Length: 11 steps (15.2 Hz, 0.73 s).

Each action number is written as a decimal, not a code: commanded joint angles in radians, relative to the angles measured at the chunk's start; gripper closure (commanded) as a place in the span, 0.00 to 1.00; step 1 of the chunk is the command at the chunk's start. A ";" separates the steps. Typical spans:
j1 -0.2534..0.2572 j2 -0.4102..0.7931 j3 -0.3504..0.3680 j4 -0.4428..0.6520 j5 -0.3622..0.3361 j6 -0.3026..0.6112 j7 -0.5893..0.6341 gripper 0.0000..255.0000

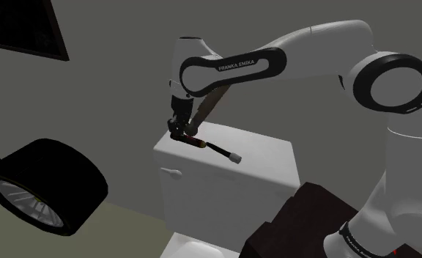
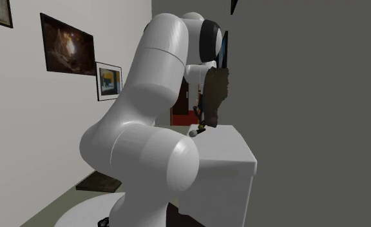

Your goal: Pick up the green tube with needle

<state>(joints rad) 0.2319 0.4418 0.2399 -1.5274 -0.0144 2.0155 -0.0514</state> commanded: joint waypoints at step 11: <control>-0.009 -0.037 0.001 -0.007 0.008 -0.081 -0.003 1.00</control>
<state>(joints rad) 0.2239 0.4066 0.2410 -1.5468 -0.0070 1.9505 -0.0547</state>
